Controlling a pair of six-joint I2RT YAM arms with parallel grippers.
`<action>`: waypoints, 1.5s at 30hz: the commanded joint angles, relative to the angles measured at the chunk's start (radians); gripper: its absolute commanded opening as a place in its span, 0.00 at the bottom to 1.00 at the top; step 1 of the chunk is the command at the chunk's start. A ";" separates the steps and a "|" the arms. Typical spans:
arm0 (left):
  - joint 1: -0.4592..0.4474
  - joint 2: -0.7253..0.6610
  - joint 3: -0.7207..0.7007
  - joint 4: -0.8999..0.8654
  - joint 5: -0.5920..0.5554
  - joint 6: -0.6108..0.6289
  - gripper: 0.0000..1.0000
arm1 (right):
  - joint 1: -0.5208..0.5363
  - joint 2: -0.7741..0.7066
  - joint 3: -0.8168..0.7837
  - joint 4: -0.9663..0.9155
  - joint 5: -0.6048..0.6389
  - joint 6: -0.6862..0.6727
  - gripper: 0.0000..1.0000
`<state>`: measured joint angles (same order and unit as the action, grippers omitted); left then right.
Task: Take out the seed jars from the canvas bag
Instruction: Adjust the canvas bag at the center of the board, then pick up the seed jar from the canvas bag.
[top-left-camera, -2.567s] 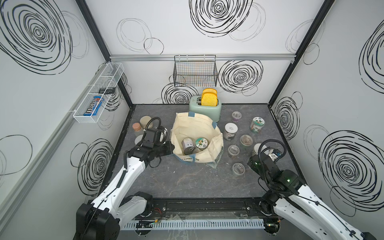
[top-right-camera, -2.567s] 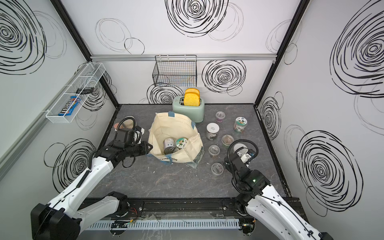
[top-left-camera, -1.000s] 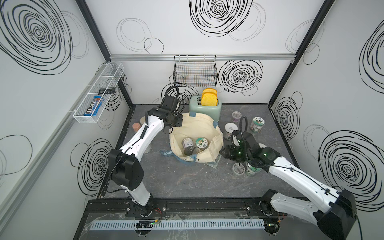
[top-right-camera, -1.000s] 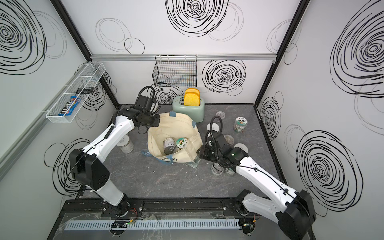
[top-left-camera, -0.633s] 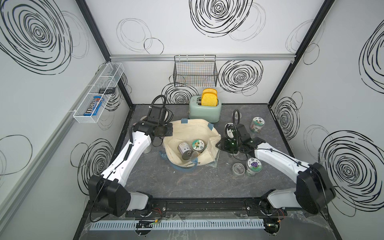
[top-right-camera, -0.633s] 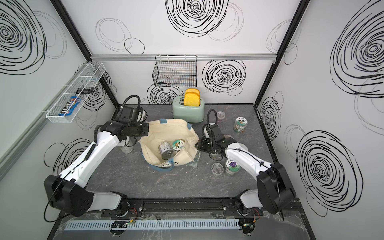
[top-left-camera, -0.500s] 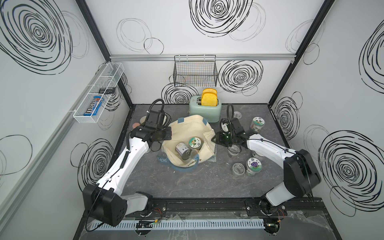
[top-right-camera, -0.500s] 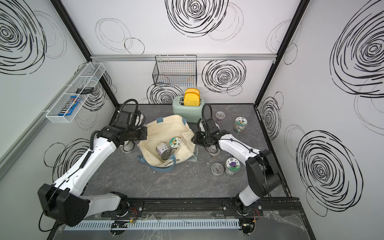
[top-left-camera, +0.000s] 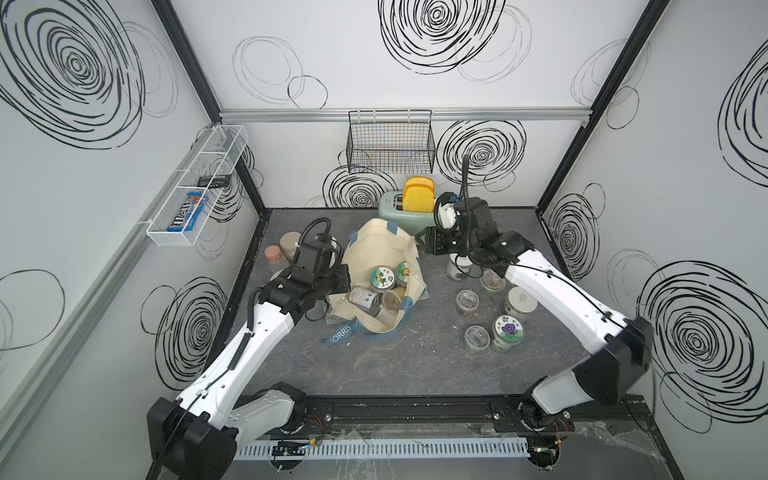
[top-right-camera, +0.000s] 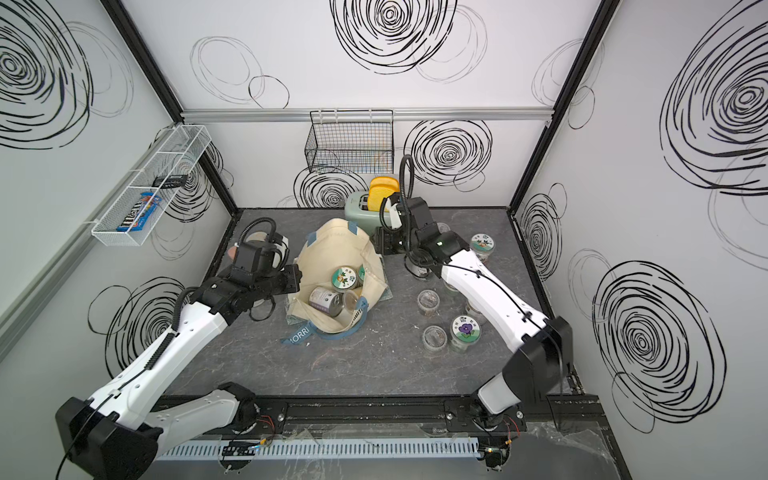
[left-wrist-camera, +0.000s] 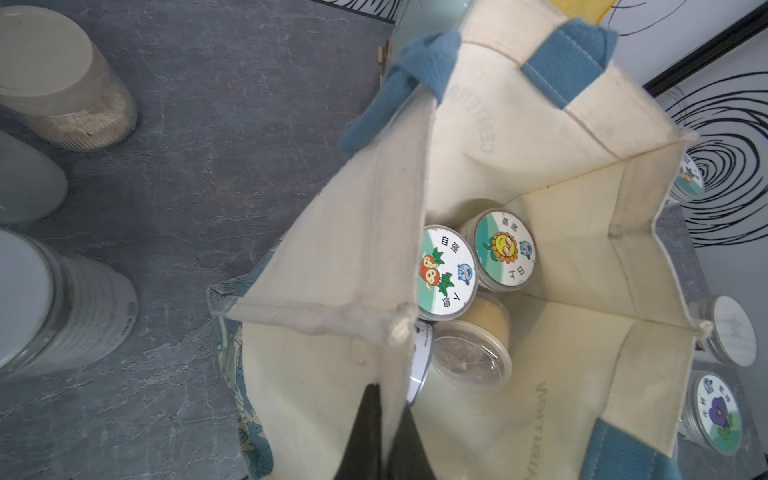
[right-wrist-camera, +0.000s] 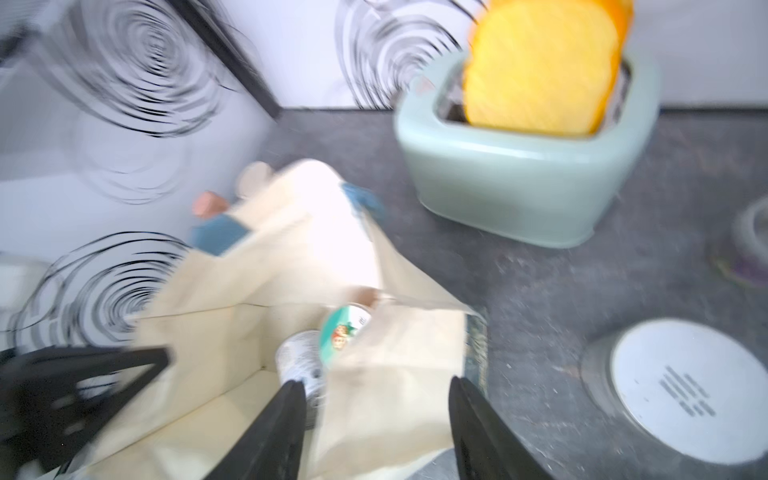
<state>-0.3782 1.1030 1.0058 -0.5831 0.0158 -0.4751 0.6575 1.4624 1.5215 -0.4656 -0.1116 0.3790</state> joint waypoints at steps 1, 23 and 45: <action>-0.047 -0.026 -0.029 0.097 -0.021 -0.053 0.08 | 0.118 0.034 0.108 -0.038 -0.001 -0.105 0.67; -0.019 -0.093 -0.156 0.148 -0.031 -0.039 0.08 | 0.177 0.721 0.510 -0.440 0.218 -0.044 0.89; 0.008 -0.071 -0.148 0.152 -0.015 -0.025 0.08 | 0.228 0.794 0.526 -0.417 0.248 -0.086 1.00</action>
<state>-0.3771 1.0225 0.8616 -0.4385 -0.0158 -0.5045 0.8787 2.2341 2.0171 -0.8310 0.1287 0.3054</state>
